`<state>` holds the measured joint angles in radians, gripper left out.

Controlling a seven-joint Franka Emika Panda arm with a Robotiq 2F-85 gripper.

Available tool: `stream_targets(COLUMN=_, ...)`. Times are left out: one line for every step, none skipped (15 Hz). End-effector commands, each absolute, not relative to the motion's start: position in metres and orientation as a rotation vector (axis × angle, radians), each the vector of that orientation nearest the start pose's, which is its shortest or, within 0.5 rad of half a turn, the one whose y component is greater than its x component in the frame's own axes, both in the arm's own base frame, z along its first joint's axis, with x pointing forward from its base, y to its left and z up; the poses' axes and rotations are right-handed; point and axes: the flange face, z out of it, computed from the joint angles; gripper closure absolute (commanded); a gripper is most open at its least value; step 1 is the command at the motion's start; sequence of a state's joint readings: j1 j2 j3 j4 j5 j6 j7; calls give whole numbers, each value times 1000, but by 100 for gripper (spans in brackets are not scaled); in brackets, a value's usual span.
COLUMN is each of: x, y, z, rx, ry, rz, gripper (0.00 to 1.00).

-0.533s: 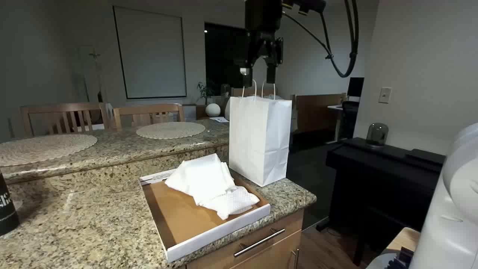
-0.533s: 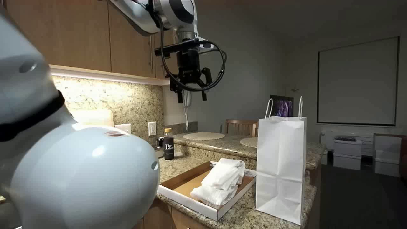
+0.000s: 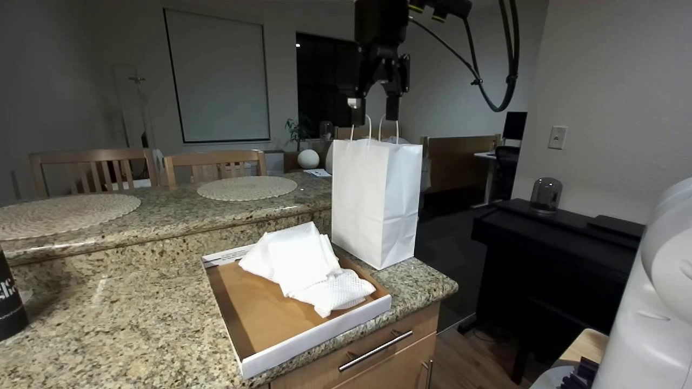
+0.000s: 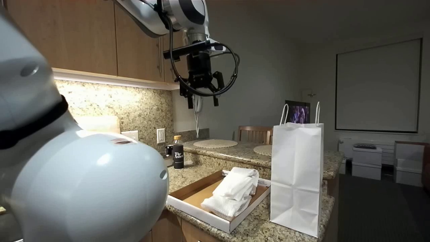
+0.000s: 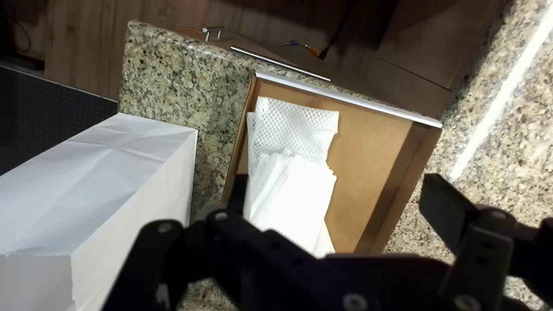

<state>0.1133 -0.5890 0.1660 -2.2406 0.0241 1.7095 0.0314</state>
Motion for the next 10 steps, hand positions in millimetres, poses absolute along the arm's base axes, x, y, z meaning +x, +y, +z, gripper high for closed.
stream_targets(x=360, y=119, z=588, rx=-3181, ry=-351, rz=-96, gripper=0)
stream_targets(x=360, y=119, z=588, rx=-3181, ry=-351, rz=-96, gripper=0)
stream_targets(x=360, y=119, z=588, rx=-3181, ry=-351, rz=-96, gripper=0)
stream_targets(x=371, y=121, z=587, rx=-3154, ry=-356, rz=-92, gripper=0)
stream_targets(x=385, y=121, z=588, rx=-3118, ry=-318, rz=-129, gripper=0)
stream_targets(x=397, y=121, z=585, rx=-3091, ry=-325, rz=-86, gripper=0)
stream_targets(x=406, y=119, z=583, rx=-3068, ry=-328, rz=-89, gripper=0)
stream_targets(x=423, y=119, z=577, rx=-3046, ry=-314, rz=-62, gripper=0)
stream_targets(x=433, y=120, z=572, rx=-3037, ry=-309, rz=-49, gripper=0)
stream_targets(x=448, y=120, z=569, rx=-3042, ry=-271, rz=-83, gripper=0)
